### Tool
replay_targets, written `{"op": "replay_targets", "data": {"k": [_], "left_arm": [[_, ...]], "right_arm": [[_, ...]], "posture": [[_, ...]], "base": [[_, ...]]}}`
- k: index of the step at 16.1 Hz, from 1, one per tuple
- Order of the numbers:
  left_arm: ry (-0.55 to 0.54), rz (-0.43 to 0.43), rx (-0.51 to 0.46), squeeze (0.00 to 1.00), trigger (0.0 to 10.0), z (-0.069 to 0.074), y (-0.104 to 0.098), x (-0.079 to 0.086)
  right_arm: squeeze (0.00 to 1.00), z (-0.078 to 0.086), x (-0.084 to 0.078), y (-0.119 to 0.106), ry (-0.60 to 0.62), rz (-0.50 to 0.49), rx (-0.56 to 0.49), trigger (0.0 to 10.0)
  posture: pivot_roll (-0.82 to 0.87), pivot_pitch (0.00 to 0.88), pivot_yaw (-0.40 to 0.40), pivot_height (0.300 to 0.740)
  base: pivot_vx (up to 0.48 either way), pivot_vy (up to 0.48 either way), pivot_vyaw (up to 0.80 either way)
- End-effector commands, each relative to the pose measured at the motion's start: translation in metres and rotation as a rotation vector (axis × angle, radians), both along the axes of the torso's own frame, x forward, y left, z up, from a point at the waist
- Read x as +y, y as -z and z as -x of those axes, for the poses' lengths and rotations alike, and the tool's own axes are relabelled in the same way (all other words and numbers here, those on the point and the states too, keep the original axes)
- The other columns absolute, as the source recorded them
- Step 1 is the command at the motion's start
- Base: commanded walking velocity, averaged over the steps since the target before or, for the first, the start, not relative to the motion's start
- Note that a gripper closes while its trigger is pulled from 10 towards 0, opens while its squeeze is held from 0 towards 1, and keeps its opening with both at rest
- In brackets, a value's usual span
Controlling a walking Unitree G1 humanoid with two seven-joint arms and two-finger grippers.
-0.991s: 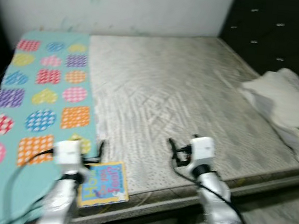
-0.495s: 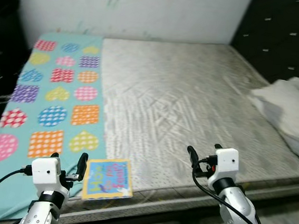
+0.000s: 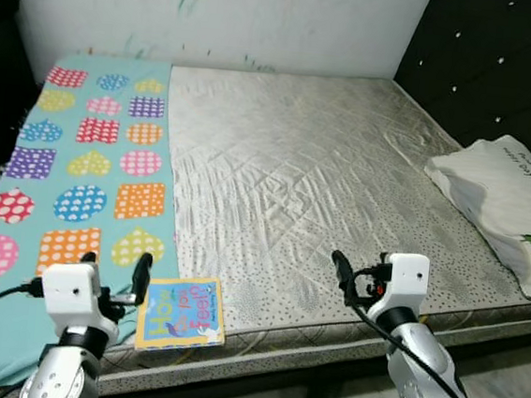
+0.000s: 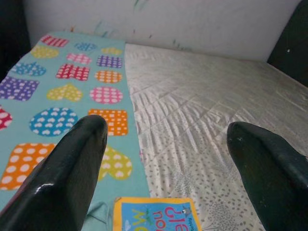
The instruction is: Clean up the room
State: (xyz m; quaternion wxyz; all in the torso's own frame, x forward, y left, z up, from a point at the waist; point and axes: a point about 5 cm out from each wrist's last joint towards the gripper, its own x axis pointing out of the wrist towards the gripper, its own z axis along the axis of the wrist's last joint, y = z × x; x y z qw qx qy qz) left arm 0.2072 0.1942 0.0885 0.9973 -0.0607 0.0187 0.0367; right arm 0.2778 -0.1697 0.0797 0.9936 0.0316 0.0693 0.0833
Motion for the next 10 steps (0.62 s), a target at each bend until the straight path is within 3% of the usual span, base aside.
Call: {"op": "replay_targets", "data": {"k": [1, 4, 6, 10], "left_arm": [[-0.006, -0.008, -0.005, 0.0, 10.0, -0.003, -0.003, -0.001], [0.0, -0.022, -0.035, 0.0, 10.0, -0.021, -0.01, -0.004], [-0.021, -0.053, -0.05, 0.0, 10.0, -0.031, -0.016, 0.005], [-0.034, -0.054, -0.041, 0.0, 10.0, -0.033, -0.015, 0.015]], "right_arm": [[0.0, -0.005, -0.003, -0.009, 0.032, -0.007, -0.023, 10.0], [0.0, -0.013, 0.001, -0.011, 0.044, -0.017, -0.017, 10.0], [0.0, -0.019, 0.004, -0.015, 0.042, -0.015, -0.032, 10.0], [0.0, -0.021, 0.011, -0.017, 0.035, -0.022, -0.045, 10.0]], "posture": [[-0.03, 0.018, -0.102, 0.74], [-0.02, 0.005, -0.117, 0.74], [-0.01, 0.002, -0.114, 0.74], [-0.01, 0.0, -0.098, 0.74]], "base": [[0.0, 0.0, 0.0], [0.0, 0.0, 0.0], [0.0, 0.0, 0.0], [0.0, 0.0, 0.0]]}}
